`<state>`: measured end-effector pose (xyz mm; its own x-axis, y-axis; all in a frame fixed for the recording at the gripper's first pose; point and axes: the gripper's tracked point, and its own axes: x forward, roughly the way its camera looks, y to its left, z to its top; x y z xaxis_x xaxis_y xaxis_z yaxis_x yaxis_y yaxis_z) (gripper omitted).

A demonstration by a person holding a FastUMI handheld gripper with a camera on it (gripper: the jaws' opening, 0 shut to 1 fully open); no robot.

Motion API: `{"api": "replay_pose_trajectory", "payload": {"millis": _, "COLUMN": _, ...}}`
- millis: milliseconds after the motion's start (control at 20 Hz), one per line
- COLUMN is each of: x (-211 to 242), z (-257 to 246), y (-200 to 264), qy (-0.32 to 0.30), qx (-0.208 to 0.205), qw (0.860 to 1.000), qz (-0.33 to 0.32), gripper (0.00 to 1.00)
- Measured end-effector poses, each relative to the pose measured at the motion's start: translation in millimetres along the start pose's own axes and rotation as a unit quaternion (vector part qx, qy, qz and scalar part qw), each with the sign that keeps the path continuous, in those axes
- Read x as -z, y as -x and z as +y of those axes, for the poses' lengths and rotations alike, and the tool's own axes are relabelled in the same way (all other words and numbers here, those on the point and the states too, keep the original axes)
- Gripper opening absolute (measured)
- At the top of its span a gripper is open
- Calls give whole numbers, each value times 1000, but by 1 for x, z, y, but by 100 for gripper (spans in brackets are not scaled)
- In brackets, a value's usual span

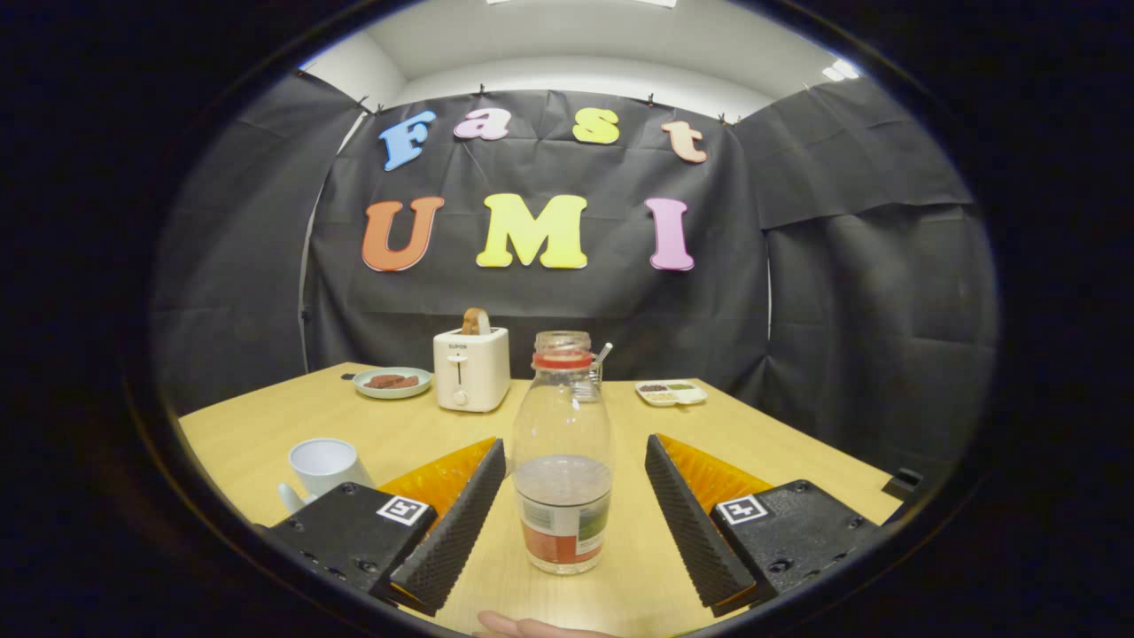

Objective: Take the bottle from table, then pour the juice into the cup, finally place the bottle on the coaster

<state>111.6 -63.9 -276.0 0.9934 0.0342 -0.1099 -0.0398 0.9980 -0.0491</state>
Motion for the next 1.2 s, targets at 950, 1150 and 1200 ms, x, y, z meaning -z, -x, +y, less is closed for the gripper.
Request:
{"api": "replay_pose_trajectory", "payload": {"millis": 950, "x": 0, "z": 19, "y": -22, "qy": 84, "qx": 0, "qw": 996, "qz": 3, "gripper": 78}}
{"api": "replay_pose_trajectory", "payload": {"millis": 1150, "x": -18, "z": 16, "y": -17, "qy": 188, "qx": 36, "qw": 982, "qz": 7, "gripper": 78}}
{"api": "replay_pose_trajectory", "payload": {"millis": 1200, "x": -22, "z": 18, "y": -16, "qy": 207, "qx": 38, "qw": 978, "qz": 7, "gripper": 78}}
